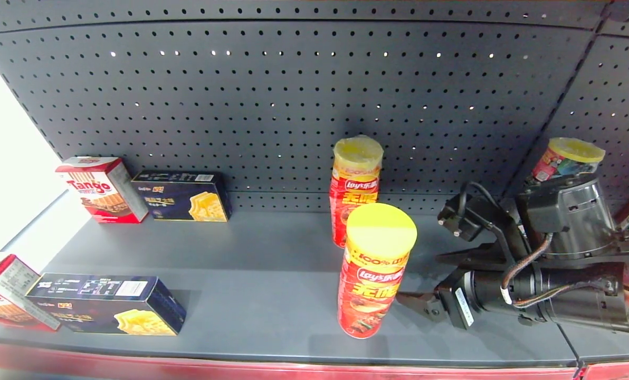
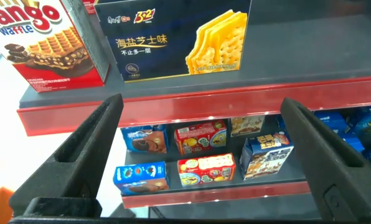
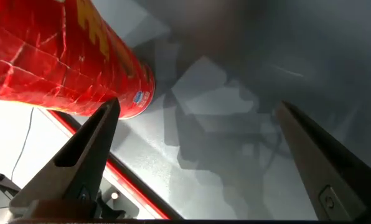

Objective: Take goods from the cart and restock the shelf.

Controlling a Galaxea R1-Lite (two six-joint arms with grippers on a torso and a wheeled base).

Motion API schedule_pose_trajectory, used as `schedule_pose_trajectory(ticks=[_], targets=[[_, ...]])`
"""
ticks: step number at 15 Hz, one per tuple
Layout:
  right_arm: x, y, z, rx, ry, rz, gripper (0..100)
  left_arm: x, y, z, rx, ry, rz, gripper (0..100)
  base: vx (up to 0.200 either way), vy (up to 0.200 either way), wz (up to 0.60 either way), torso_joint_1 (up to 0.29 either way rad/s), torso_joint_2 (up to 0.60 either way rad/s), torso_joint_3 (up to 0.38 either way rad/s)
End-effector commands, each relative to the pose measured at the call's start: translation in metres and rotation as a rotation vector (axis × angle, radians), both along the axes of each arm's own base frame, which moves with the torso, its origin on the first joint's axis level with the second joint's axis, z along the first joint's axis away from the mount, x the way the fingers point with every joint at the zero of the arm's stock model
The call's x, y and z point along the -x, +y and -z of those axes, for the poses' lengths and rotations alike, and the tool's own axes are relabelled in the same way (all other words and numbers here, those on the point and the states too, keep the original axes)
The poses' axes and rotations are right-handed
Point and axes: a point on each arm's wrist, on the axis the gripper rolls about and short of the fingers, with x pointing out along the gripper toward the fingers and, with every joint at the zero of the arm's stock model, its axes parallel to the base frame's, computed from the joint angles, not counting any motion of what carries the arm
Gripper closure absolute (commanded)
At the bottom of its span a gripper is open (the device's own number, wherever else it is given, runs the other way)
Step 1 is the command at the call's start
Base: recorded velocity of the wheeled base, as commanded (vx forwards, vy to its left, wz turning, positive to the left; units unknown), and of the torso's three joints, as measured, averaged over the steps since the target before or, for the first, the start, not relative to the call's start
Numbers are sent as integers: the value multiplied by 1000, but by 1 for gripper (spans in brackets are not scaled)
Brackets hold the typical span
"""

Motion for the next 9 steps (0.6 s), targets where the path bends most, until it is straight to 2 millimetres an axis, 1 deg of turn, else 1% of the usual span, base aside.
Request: schedule_pose_trajectory(ticks=[1,6,9], targets=[[1,2,0,0,-1,-7,0,0,0,0,0,2,0,0,0,0,0,0,0,0],[3,-2,-2,-7,-7,0,0,0,0,0,0,2,0,0,0,0,0,0,0,0],[5,-1,-2,-7,-7,-10,0,0,0,0,0,2,0,0,0,0,0,0,0,0]])
